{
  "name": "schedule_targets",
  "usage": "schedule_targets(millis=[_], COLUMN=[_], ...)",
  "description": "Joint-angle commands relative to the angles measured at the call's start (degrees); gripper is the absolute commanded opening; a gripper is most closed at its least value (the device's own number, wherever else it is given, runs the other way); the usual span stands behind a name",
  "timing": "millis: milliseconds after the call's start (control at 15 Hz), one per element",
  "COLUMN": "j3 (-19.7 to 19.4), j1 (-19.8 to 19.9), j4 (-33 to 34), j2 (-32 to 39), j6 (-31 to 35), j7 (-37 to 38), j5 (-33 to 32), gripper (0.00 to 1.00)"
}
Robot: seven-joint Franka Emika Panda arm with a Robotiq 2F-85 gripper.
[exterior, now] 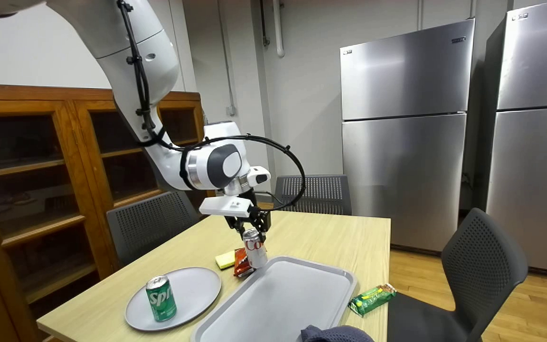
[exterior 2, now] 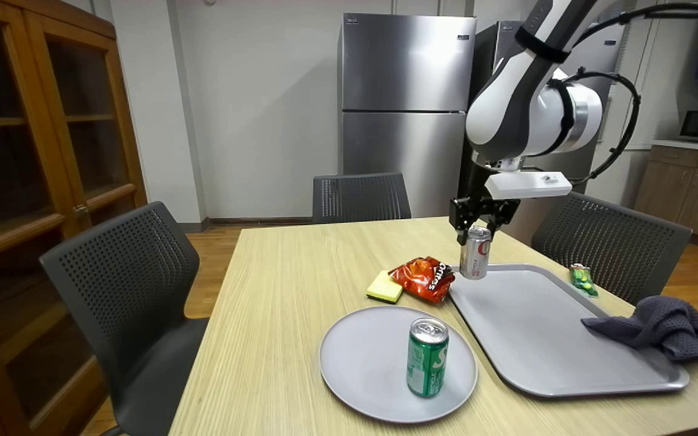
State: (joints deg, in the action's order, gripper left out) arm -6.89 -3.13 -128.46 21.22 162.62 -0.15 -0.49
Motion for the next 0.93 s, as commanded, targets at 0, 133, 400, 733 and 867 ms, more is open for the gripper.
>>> schedule_targets(millis=[0,133,400,733,867], j3=[0.0,0.0,-4.8,-5.2,-5.2], j1=[0.2,0.2,1.0,2.4,2.0], j4=[1.2,1.2,2.3,3.0,3.0], j2=[-0.7,-0.7,5.1,8.4,7.7], j6=[-2.5,-2.7,-3.1,-3.0,-2.9], j7=[2.7,2.8,5.9,5.0,5.0], j5=[-1.8,-1.8,-4.0,-3.4,-3.7], gripper=[0.39,0.39,0.39,0.39,0.39])
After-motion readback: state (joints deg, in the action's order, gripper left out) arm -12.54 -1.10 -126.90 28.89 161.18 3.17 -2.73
